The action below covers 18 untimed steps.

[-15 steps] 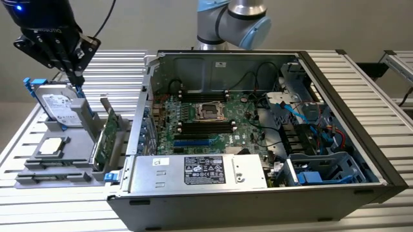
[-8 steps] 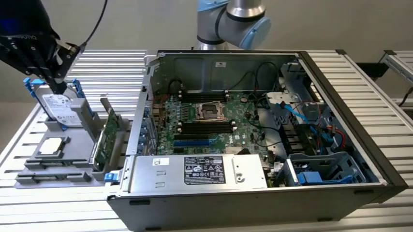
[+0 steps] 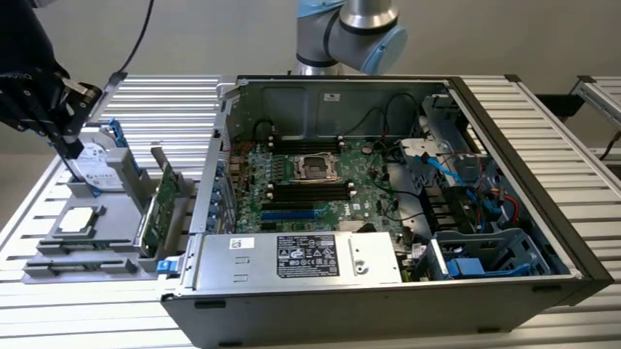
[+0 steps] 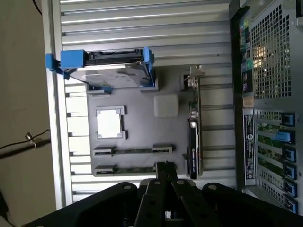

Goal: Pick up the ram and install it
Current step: 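Reach for the ram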

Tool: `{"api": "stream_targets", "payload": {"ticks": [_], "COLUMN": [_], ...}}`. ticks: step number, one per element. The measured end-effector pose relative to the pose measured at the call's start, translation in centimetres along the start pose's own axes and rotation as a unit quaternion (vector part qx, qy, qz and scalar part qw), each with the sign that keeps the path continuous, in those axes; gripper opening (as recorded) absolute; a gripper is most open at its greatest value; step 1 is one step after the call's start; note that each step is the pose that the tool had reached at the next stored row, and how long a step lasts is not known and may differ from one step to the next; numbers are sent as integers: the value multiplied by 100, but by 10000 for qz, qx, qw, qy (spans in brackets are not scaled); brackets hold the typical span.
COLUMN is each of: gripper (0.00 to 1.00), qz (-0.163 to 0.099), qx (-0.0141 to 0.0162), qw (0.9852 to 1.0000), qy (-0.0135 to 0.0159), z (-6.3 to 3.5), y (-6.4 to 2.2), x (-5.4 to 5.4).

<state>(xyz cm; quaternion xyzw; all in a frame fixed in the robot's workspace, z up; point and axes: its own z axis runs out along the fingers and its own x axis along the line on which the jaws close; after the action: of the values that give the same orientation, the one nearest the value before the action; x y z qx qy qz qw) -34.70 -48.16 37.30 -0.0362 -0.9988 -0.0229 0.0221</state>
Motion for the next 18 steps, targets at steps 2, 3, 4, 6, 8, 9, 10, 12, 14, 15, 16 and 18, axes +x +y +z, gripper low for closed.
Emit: {"api": "stream_targets", "payload": {"ticks": [2, 3, 4, 6, 8, 9, 10, 12, 14, 15, 16, 18], "gripper": [11, 11, 11, 11, 11, 11, 11, 11, 11, 11, 11, 11], "qz": [1, 1, 0, -1, -3, -5, -7, -9, -10, -10, -9, -9], "qx": [2, 2, 3, 3, 3, 3, 3, 2, 1, 1, 1, 1], "qw": [10000, 10000, 10000, 10000, 10000, 10000, 10000, 10000, 10000, 10000, 10000, 10000], "qy": [23, 31, 34, 34, 35, 35, 35, 34, 35, 35, 35, 35], "z": [28, 42, 57, 95, 133, 152, 170, 187, 186, 186, 185, 185], "y": [-30, -40, -46, -53, -59, -63, -66, -72, -72, -72, -71, -72], "x": [32, 50, 74, 134, 192, 222, 245, 257, 257, 257, 258, 258]}}
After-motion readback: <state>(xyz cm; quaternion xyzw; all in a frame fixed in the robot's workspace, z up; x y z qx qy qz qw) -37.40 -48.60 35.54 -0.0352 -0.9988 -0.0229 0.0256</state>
